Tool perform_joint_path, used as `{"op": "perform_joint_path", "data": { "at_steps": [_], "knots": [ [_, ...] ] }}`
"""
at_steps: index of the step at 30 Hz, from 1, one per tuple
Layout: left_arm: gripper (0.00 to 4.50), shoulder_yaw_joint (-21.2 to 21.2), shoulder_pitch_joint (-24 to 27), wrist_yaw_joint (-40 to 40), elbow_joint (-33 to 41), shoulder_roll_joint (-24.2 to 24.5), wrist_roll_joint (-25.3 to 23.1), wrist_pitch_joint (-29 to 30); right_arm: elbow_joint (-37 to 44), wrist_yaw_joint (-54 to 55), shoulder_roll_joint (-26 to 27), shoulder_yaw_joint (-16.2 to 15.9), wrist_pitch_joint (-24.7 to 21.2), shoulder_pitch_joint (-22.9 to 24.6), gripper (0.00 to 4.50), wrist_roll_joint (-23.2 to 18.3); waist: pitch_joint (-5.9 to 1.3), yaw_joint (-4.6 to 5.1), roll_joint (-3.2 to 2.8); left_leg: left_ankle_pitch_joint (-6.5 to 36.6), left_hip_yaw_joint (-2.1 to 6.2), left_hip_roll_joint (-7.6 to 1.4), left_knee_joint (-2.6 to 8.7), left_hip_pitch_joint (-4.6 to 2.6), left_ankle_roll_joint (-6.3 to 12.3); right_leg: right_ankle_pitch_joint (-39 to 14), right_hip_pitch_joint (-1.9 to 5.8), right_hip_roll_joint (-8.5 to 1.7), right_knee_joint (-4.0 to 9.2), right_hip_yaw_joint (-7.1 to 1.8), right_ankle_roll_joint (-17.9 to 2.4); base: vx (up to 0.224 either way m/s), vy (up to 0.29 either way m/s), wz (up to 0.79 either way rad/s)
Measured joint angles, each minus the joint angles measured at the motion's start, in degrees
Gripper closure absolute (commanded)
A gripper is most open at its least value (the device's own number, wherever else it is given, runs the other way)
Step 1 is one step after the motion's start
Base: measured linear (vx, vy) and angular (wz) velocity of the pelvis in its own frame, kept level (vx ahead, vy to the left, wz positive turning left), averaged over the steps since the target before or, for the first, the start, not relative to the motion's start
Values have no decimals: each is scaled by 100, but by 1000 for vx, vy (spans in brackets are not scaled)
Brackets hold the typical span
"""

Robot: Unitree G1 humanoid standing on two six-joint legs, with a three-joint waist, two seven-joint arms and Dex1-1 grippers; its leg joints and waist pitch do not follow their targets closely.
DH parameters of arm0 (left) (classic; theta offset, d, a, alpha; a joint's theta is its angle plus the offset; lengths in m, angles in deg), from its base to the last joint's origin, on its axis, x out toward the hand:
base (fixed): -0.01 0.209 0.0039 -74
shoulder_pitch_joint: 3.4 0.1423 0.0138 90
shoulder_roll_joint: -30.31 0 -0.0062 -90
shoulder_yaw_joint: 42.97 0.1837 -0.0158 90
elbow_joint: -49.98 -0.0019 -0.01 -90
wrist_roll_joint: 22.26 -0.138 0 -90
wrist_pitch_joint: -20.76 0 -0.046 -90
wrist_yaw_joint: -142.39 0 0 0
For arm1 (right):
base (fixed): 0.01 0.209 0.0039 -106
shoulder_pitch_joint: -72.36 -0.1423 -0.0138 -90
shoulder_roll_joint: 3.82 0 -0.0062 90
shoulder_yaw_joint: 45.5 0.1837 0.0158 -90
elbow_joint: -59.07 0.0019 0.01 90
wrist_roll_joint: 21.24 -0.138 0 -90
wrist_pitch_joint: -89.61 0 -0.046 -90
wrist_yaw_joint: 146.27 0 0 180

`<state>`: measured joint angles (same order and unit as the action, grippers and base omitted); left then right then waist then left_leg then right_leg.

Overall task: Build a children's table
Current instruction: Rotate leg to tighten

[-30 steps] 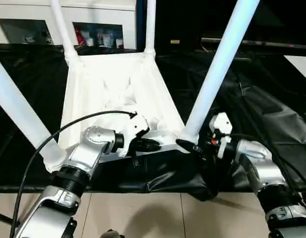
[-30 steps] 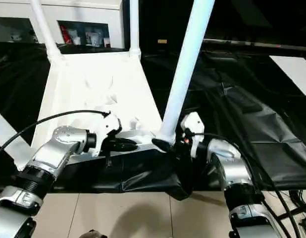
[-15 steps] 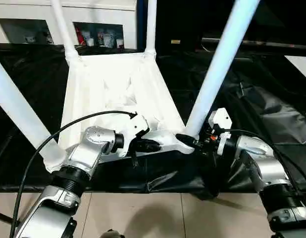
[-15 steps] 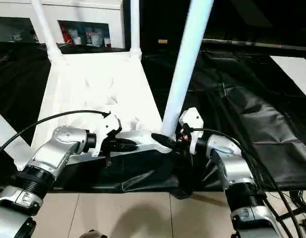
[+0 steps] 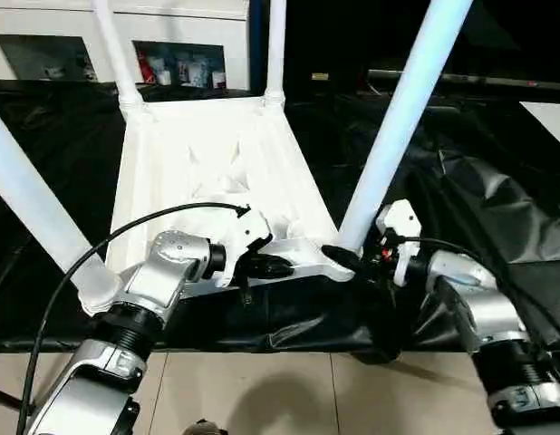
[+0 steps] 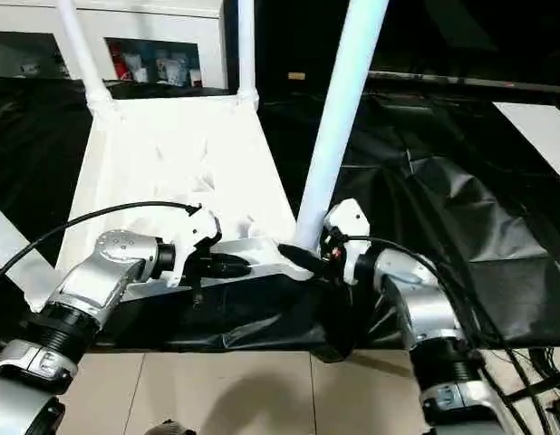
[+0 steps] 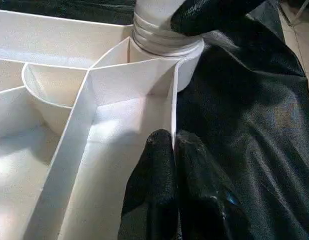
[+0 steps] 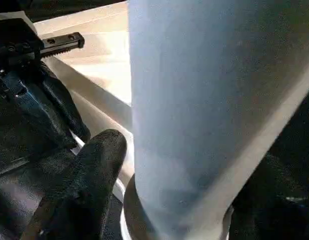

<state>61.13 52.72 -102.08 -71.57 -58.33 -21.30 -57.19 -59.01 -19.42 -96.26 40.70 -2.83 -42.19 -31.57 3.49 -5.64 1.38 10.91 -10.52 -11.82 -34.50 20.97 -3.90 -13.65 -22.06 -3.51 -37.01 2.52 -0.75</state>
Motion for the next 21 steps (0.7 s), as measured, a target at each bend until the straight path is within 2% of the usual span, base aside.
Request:
{"op": "perform_joint_path", "data": {
  "at_steps": [8,14,21],
  "knots": [
    [450,-11,-32,-6,-87,28,37,0,-382,194,181,48,217,-99,122,1,-2,44,-2,14,1,0,0,-6,-32,5,6,0,-1,0,2,0,0,0],
    [450,-10,-32,-25,-83,24,44,0,-713,261,193,-24,309,-98,122,157,-4,44,-7,14,1,0,0,-4,-32,5,5,0,0,1,2,0,0,0],
    [450,-10,-38,-19,-95,20,45,-3,-776,257,197,-12,322,-94,122,119,-4,44,-8,14,2,0,0,-4,-32,5,5,0,0,0,2,0,0,0]
  ]
}}
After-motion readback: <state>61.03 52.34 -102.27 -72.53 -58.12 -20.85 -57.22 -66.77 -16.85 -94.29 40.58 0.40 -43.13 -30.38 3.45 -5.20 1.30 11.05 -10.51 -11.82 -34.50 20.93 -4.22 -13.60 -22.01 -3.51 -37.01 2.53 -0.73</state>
